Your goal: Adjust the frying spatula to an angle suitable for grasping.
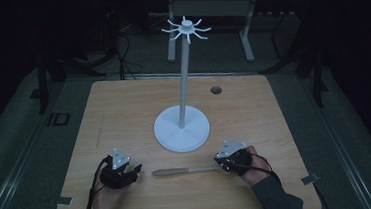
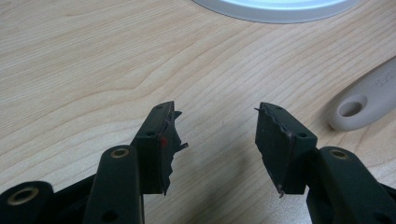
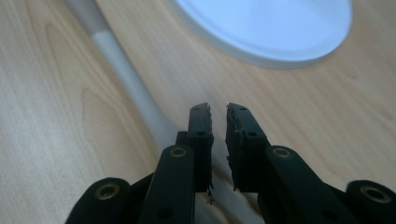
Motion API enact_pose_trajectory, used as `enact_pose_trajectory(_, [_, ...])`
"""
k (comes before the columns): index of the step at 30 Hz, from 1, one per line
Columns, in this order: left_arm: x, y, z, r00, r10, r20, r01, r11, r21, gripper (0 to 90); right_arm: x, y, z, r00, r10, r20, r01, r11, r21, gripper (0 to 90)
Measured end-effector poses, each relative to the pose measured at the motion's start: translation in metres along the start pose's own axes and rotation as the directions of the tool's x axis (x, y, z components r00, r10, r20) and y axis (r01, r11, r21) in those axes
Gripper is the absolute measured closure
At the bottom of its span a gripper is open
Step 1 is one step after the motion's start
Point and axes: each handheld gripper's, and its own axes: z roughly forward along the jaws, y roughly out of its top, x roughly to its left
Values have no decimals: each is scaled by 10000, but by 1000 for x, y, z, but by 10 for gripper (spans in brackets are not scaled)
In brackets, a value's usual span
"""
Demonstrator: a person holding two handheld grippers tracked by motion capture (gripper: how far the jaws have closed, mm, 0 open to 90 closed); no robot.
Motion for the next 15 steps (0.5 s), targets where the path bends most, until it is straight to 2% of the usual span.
enact_pose_trajectory(9, [0,0,0,10000,42,-24,-42,10000,19,479,11,-1,4,9992,-172,-364,186,9991,389,804])
enact_pose_trajectory(12, [0,1,0,10000,47,-74,-47,10000,17,478,17,7,7,9963,-417,-746,441,9985,318,773])
enact_pose_trajectory(13, [0,1,0,10000,23,-79,-23,10000,19,478,17,7,7,9963,-417,-746,441,9985,318,773])
enact_pose_trajectory(15, [1,0,0,10000,25,-89,-24,10000,26,477,23,15,11,9910,-674,-1160,693,9975,128,751])
